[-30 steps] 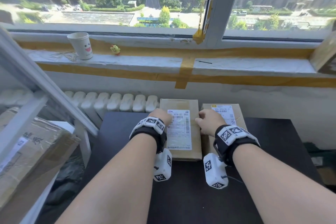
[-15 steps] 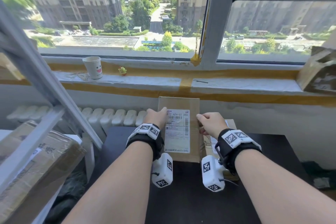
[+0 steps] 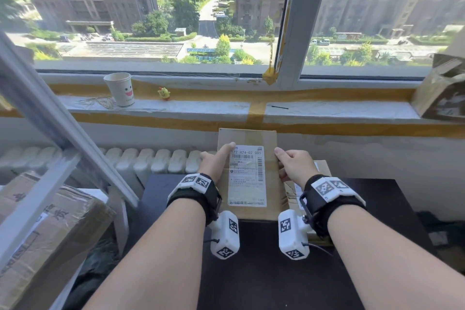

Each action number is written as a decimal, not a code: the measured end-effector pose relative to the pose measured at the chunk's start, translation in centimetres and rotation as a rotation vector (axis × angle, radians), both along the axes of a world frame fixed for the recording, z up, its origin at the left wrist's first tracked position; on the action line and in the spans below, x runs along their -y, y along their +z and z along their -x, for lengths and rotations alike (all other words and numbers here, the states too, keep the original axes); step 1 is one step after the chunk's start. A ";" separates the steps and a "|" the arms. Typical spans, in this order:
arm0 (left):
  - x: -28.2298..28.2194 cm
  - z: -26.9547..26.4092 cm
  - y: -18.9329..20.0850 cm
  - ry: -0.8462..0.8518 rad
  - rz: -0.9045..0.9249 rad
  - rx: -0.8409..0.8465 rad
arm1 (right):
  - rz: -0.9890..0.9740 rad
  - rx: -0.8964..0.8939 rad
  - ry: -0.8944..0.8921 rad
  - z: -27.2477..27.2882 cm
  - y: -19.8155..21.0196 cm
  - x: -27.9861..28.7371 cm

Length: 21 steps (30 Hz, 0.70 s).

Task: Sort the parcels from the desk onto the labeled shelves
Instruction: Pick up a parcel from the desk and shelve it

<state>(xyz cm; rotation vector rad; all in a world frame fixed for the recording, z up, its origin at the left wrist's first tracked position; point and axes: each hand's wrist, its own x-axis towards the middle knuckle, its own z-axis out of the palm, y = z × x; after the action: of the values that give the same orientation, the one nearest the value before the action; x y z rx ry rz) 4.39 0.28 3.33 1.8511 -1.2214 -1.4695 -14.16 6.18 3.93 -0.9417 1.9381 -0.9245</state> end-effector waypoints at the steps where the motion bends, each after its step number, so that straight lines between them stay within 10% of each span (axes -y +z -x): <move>1: 0.2 -0.1 -0.2 0.006 -0.020 -0.033 | 0.005 0.001 -0.013 0.0 -0.1 0.2; 21: -1.7 -0.4 -1.3 0.040 0.111 -0.387 | 0.001 0.335 -0.057 -1.2 -0.5 -3.8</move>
<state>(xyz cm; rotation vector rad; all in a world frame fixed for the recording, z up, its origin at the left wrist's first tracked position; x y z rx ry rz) 4.84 1.97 2.07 1.4252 -1.0458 -1.6089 -13.01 9.94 3.41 -0.6846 1.6851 -1.0438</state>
